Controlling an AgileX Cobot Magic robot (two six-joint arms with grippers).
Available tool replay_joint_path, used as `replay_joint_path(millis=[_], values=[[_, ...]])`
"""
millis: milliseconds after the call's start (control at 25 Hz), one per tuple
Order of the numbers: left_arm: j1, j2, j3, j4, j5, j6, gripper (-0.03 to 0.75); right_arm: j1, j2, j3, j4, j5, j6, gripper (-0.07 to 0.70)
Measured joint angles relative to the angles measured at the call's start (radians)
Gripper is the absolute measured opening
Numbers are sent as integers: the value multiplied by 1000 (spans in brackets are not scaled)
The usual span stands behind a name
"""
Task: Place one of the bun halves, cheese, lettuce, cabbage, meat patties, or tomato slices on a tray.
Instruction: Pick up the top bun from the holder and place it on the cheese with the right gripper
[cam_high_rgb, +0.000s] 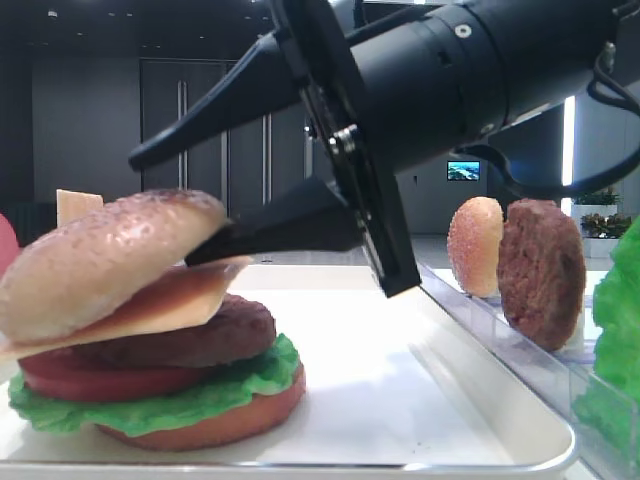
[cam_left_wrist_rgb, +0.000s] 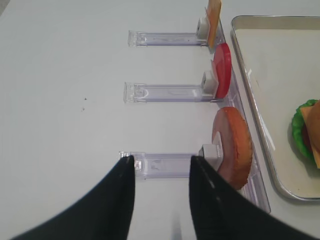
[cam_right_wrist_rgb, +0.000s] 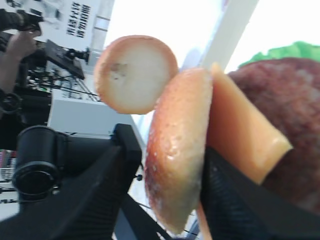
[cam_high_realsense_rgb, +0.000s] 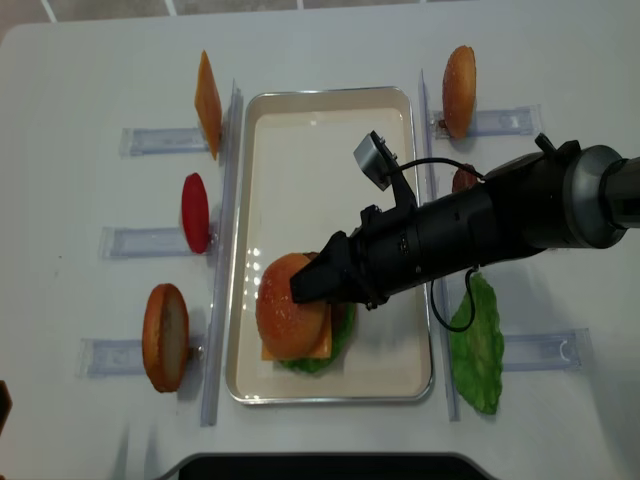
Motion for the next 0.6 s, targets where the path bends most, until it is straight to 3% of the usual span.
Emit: replay_joint_path(millis=[600], values=[[0,0,0,0,0,0,282,0,-79,0,-89,-180,9,339]])
